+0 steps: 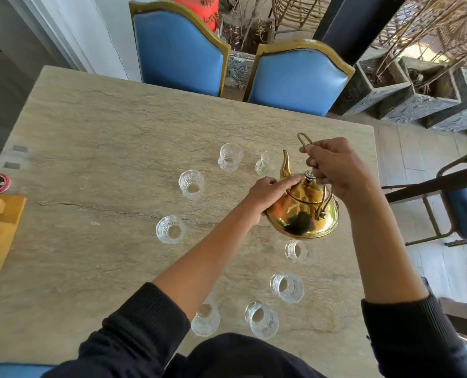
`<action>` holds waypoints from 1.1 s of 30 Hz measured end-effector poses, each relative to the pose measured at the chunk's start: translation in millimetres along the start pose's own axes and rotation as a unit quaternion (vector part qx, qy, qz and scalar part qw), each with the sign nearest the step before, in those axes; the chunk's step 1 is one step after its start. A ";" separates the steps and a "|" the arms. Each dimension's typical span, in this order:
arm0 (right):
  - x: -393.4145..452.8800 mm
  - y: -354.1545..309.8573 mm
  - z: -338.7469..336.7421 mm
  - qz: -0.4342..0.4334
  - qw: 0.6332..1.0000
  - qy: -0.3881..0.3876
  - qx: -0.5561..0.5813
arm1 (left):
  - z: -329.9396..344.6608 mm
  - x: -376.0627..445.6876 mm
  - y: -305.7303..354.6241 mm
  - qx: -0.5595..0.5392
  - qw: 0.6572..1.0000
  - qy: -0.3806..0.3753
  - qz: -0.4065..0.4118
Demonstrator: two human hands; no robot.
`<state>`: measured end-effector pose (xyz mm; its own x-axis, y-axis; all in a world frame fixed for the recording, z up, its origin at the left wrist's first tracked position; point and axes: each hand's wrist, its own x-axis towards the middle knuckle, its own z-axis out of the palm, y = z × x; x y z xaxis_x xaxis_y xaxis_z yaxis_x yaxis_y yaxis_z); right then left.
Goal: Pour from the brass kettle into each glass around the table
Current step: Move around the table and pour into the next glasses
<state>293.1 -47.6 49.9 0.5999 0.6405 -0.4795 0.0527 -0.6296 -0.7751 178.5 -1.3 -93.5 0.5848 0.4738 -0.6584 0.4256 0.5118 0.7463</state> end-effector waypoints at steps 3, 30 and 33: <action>2.4 0.1 -1.1 -0.002 1.000 0.006 -0.014 | 2.4 -0.5 2.2 0.005 1.000 -0.015 -0.007; -3.1 -7.0 -17.8 -0.004 0.998 0.012 -0.064 | 19.1 -16.2 15.4 -0.002 1.000 -0.024 -0.005; -3.5 -6.4 -20.4 -0.010 0.998 0.012 -0.066 | 21.4 -17.8 17.4 -0.005 1.000 -0.024 -0.010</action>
<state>306.9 -54.7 64.9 0.6170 0.6440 -0.4523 0.1684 -0.6695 -0.7235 190.3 -16.2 -66.7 0.6090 0.4292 -0.6671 0.4306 0.5274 0.7324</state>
